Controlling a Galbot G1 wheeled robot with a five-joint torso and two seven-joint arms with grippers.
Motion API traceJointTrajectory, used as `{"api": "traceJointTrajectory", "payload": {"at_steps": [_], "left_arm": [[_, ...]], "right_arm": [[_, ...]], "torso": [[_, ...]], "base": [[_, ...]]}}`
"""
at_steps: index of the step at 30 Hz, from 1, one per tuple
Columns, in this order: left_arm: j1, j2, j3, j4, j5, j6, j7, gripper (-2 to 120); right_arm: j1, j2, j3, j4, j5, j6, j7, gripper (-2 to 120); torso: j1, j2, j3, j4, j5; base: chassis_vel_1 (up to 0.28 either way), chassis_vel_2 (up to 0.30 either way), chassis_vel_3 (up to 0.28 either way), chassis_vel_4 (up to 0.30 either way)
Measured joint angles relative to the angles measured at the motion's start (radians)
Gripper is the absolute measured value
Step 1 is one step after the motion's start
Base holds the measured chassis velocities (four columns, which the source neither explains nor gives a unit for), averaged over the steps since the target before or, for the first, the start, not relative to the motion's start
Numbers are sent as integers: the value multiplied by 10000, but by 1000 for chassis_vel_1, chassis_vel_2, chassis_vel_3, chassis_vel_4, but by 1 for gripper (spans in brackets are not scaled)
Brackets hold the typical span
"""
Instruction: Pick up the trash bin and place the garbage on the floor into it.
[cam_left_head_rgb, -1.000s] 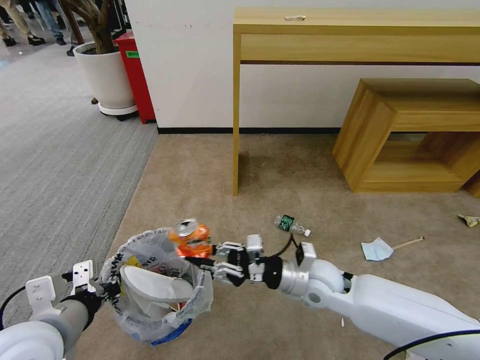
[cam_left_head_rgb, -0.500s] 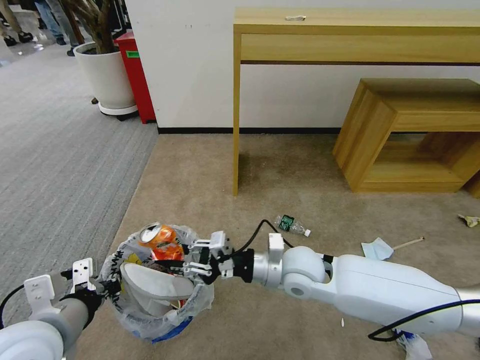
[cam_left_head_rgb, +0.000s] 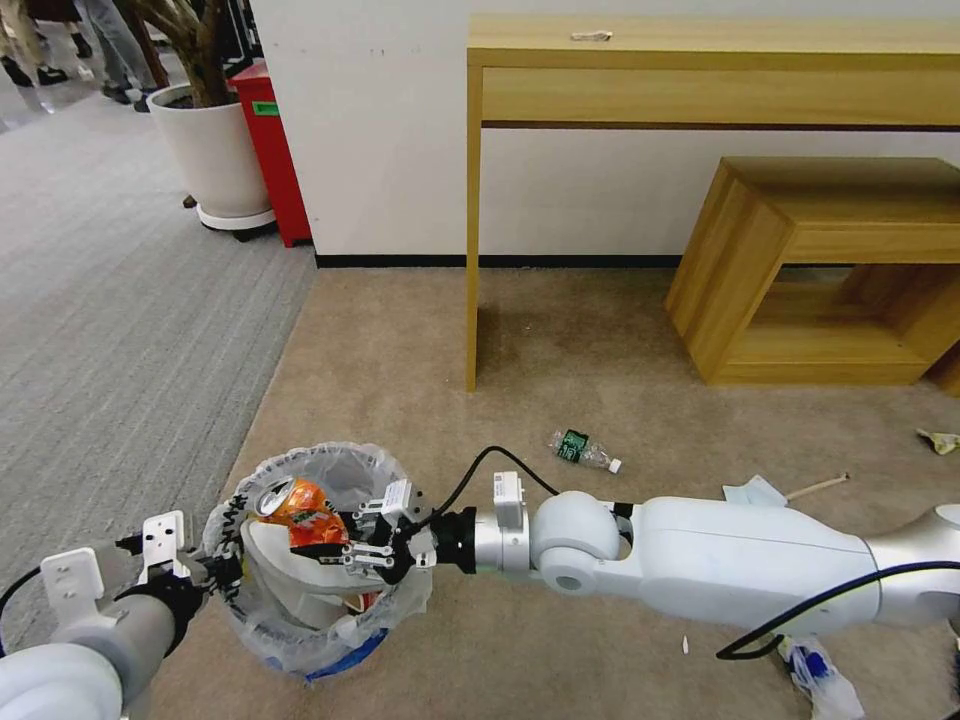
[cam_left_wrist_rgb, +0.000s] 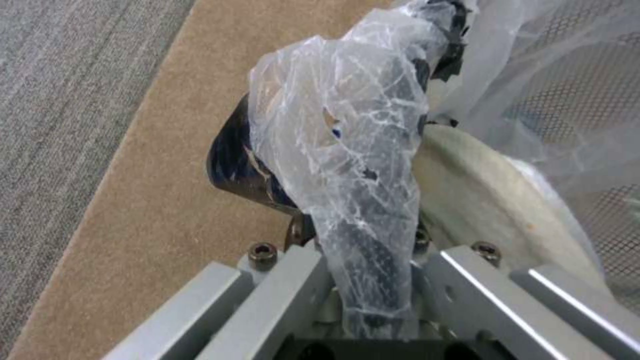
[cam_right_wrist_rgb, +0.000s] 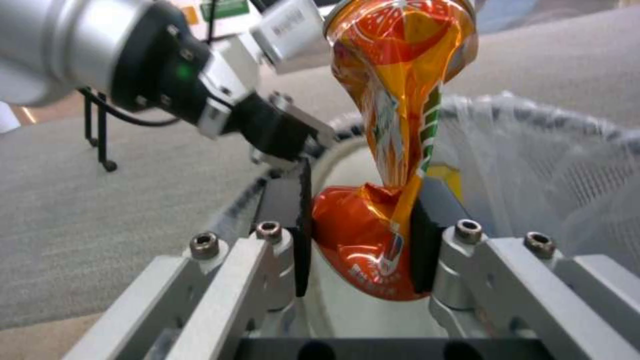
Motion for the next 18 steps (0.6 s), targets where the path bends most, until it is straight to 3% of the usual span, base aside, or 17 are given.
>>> {"api": "traceJointTrajectory", "payload": {"at_steps": [18], "left_arm": [[217,-46,-105,-194,-45,0,46,1]], "right_arm": [[97,452,-324,-794,-98,-180,341,25]], "torso": [[0,0,-1,0,0]], "base": [[0,0,0,0]]}}
